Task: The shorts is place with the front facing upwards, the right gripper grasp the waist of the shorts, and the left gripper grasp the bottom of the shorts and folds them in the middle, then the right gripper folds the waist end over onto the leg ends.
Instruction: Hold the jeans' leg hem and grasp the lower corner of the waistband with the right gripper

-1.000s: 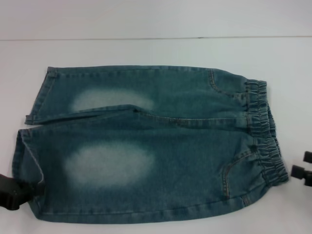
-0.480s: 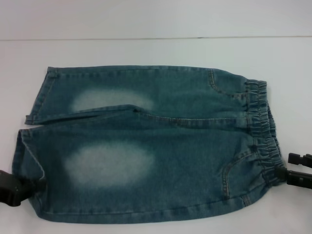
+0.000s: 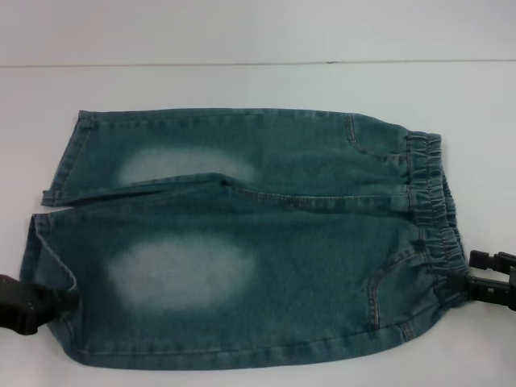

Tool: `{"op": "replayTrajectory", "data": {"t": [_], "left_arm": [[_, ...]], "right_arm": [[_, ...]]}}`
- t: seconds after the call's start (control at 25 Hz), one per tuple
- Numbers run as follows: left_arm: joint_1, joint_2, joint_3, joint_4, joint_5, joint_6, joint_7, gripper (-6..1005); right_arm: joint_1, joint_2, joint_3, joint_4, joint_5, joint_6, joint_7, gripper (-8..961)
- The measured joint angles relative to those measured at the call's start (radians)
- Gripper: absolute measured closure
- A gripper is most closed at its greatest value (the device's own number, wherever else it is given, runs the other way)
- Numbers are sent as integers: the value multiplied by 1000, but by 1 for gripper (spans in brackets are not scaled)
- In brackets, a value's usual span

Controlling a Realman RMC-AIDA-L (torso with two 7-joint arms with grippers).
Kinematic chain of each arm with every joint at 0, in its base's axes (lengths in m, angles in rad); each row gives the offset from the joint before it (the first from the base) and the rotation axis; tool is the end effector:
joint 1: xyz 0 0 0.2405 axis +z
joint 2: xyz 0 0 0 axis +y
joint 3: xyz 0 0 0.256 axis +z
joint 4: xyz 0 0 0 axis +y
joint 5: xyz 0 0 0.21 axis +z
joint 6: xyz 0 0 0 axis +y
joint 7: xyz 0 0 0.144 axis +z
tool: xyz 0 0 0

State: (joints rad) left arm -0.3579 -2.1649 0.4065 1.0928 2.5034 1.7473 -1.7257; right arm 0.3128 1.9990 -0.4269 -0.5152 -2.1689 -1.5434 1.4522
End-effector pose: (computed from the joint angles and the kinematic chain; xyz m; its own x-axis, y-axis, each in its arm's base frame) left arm -0.3367 0.2559 0.0503 0.6291 0.7258 0.2785 0.7773 -0.5902 -0.2177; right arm 0.3726 0.2495 0.0244 0.5356 -0.6489 -0.5404 -0.8162 -0.5619 -0.1343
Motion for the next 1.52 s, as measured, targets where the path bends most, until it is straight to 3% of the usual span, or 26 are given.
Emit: {"op": "replayTrajectory", "data": {"t": [0.84,1.28,1.52], "left_arm": [[-9,1,5,-7,0,3,0,970],[-16,1,5,-14,0,8,0,971],[-14,1,5,-17,0,9,0,971]], "right_arm": [[30,18,-14,0,-51,7,24,39],[28,12,-11,-1,-90,-3,50,40],[40,16,3,-13,-91,-74,48,57]]}}
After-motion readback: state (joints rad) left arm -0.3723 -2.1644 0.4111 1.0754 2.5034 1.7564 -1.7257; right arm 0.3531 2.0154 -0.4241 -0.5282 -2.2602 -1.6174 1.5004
